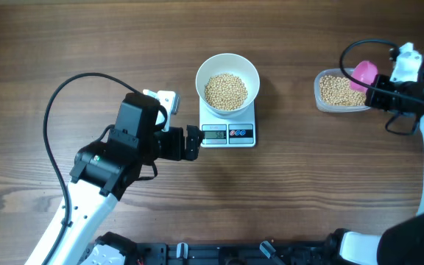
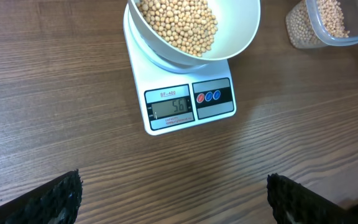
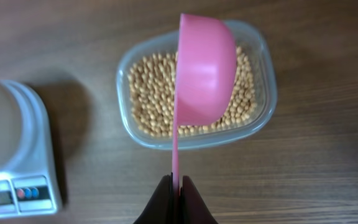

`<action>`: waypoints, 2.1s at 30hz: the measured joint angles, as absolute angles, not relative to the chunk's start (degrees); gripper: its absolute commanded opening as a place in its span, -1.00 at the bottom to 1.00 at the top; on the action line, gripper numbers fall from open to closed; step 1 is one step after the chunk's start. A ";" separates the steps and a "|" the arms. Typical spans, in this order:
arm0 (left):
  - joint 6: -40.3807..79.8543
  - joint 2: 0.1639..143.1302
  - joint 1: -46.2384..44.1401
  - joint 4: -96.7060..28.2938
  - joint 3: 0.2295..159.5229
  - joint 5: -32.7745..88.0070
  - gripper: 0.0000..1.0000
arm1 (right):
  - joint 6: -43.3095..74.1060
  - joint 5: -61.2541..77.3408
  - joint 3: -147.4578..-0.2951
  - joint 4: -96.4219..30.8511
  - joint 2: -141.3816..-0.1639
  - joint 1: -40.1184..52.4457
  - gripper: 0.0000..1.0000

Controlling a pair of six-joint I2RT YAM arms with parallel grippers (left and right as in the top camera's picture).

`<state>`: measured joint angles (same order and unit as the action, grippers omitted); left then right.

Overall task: Scoop item into bowl and weigh 150g on scale
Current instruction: 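Move the empty scoop back right to the soybean tub, then scoop more soybeans from the tub with the right gripper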

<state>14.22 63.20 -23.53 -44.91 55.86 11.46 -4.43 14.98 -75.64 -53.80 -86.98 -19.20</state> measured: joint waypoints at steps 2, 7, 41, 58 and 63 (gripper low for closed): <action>14.22 63.20 -23.53 -44.91 55.86 11.44 1.00 | -5.74 14.09 -75.64 -54.06 -88.92 -19.18 -0.91; 14.22 63.20 -23.53 -44.91 55.86 11.46 1.00 | -8.12 9.82 -75.64 -54.00 -91.26 -19.18 -0.92; 14.22 63.20 -23.53 -44.91 55.86 11.46 1.00 | -11.27 -2.87 -71.37 -48.38 -92.79 -12.88 -0.91; 14.22 63.20 -23.53 -44.91 55.86 11.46 1.00 | -10.09 -0.03 -65.10 -43.40 -92.79 -12.88 -0.91; 14.22 63.20 -23.53 -44.91 55.86 11.46 1.00 | -9.23 3.70 -64.90 -43.42 -92.82 -12.88 -0.92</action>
<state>14.22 63.20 -23.53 -44.91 55.86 11.46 -9.23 3.70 -64.90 -43.42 -92.82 -12.88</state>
